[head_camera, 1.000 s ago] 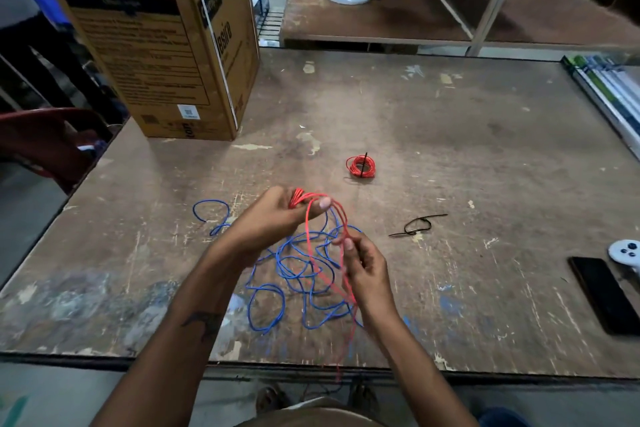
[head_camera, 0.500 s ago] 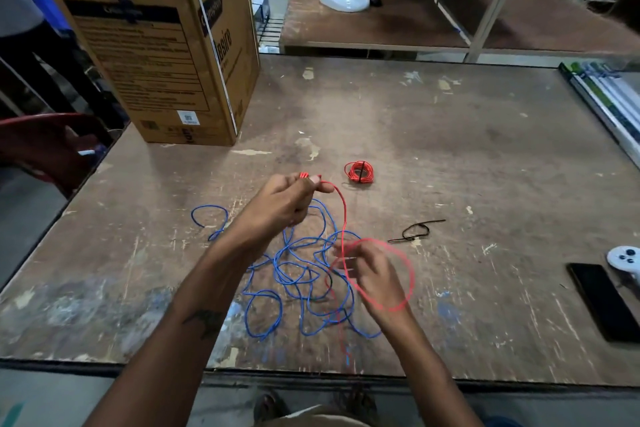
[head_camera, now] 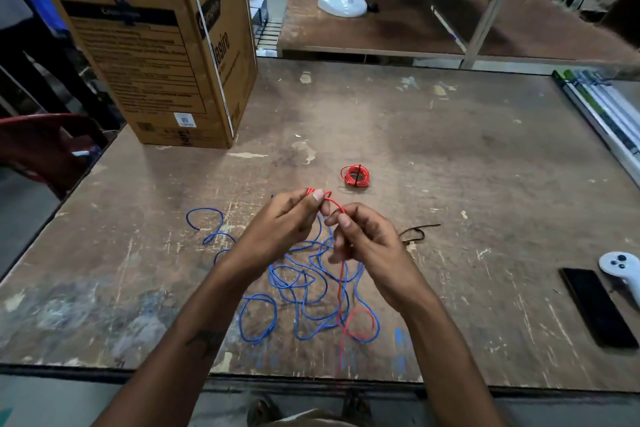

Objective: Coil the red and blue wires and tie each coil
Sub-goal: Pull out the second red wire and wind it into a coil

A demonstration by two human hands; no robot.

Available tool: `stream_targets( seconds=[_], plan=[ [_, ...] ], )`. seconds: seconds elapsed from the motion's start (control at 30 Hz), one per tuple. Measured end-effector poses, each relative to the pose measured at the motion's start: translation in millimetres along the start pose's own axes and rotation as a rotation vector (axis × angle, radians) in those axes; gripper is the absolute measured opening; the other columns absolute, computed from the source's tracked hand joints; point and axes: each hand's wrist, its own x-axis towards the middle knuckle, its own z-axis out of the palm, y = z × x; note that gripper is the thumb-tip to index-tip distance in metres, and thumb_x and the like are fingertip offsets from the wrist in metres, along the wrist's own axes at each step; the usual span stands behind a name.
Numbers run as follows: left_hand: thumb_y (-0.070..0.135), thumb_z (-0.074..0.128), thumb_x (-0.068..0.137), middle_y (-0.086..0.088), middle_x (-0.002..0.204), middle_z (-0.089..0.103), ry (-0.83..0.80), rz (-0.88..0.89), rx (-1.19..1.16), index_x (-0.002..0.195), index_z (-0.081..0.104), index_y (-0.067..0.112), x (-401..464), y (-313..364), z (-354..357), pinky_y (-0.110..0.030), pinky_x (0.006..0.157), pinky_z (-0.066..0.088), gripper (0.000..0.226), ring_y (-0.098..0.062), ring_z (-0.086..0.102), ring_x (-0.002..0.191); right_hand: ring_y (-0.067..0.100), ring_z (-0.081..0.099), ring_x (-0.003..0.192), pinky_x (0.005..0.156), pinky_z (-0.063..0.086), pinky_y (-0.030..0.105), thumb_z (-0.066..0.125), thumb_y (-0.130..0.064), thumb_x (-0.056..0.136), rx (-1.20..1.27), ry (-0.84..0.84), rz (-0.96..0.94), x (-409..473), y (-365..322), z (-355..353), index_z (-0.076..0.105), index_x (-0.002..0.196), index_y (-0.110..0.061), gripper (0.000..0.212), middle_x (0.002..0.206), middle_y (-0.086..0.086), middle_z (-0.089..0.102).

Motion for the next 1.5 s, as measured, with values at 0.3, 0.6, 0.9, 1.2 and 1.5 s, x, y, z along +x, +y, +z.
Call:
stream_targets(
  seconds=[0.3,0.6,0.9,1.2,1.5],
  plan=[
    [0.034,0.041,0.11,-0.004,0.049,0.032,0.082,0.046,-0.074,0.077,0.067,0.013,-20,-2,17,-0.024,0.047,0.033,0.047,-0.019,0.036,0.04,0.012,0.071,0.103,0.074,0.052,0.023,0.065,-0.014,0.106,-0.253,0.252,-0.313,14,-3,11,0.077,0.113,-0.019,0.015,0.114,0.0,0.075],
    [0.03,0.034,0.104,-0.003,0.049,0.036,-0.014,-0.052,-0.152,0.084,0.07,0.006,-22,-7,17,-0.028,0.049,0.04,0.048,-0.021,0.042,0.041,0.036,0.07,0.07,0.074,0.061,0.04,0.075,0.008,0.091,-0.207,0.206,-0.272,14,3,8,0.081,0.099,-0.02,0.03,0.1,0.0,0.081],
    [0.036,0.034,0.114,-0.003,0.045,0.046,-0.04,-0.129,-0.224,0.088,0.066,0.006,-12,-13,15,-0.031,0.059,0.053,0.05,-0.031,0.067,0.051,0.025,0.074,0.095,0.08,0.058,0.059,0.072,0.012,0.092,-0.413,0.142,-0.4,21,6,-1,0.081,0.1,-0.018,0.032,0.097,-0.002,0.074],
    [0.021,0.034,0.116,0.007,0.059,0.051,0.11,-0.057,-0.177,0.1,0.06,0.01,-2,-20,19,-0.02,0.045,0.033,0.033,-0.007,0.041,0.043,0.0,0.058,0.089,0.076,0.045,0.019,0.076,-0.02,0.098,-0.649,0.051,-0.239,16,-15,-12,0.071,0.126,-0.037,0.033,0.114,-0.022,0.056],
    [0.03,0.032,0.116,-0.001,0.058,0.054,0.005,0.069,0.106,0.092,0.065,0.036,2,-25,17,-0.031,0.052,0.038,0.042,-0.018,0.043,0.049,0.013,0.066,0.09,0.078,0.046,0.023,0.069,-0.023,0.105,-0.76,-0.227,-0.34,27,-65,-15,0.07,0.09,-0.023,0.015,0.088,-0.011,0.067]
  ],
)
